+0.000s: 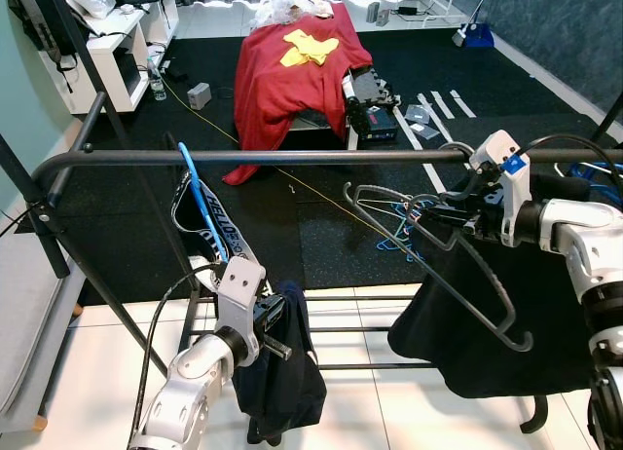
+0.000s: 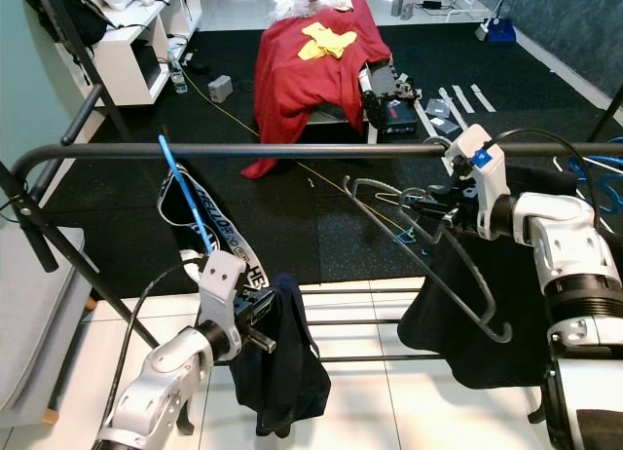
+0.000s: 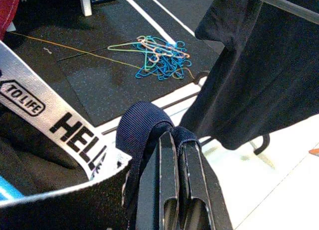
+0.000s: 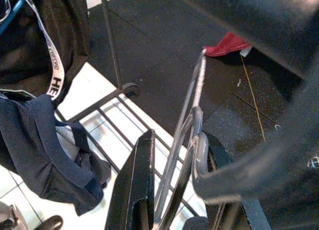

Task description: Hang hanger

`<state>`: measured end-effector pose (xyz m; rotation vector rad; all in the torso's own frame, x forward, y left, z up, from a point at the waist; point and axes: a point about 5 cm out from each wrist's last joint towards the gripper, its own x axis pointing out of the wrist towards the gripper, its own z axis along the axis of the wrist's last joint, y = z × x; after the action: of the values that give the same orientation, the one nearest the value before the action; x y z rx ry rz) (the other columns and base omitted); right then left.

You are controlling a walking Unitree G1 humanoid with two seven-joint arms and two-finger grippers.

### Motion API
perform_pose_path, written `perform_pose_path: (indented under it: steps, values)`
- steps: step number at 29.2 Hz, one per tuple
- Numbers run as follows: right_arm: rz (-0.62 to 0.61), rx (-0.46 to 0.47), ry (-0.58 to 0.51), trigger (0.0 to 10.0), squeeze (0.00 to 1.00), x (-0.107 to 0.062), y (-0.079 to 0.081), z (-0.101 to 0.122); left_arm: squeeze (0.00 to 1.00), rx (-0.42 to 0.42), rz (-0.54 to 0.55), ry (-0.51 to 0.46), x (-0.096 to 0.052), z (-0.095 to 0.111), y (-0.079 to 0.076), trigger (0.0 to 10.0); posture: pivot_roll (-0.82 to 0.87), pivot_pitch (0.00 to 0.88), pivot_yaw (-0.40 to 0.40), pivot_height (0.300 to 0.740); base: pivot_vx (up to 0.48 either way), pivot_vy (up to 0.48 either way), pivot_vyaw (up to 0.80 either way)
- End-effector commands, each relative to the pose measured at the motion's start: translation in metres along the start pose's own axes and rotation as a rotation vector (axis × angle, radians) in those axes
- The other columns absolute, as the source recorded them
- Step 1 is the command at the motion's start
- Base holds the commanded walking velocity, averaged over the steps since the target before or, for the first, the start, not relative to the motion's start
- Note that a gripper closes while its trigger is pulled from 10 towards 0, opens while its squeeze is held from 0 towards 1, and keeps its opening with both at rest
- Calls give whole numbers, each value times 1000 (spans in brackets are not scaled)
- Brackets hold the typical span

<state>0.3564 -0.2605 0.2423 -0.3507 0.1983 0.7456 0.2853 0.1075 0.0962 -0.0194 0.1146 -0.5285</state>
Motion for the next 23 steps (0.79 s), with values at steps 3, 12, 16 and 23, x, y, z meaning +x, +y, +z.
perform_pose_path:
  steps: [3,12,16,23]
  values:
    - [-1,12,14,10000,0,-5,0,0,0,22,-18,0,1,3,1,10000,-80,116,33,740,0,0,0]
    - [24,69,130,196,0,-6,10,-15,0,29,-24,3,2,3,2,10000,-74,105,30,740,0,0,0]
    - [30,84,158,0,0,-7,12,-20,0,33,-26,3,3,3,2,10000,-74,94,30,740,0,0,0]
    - [16,81,159,0,0,-9,10,-18,0,39,-29,-1,5,4,2,10000,-75,82,31,740,0,0,0]
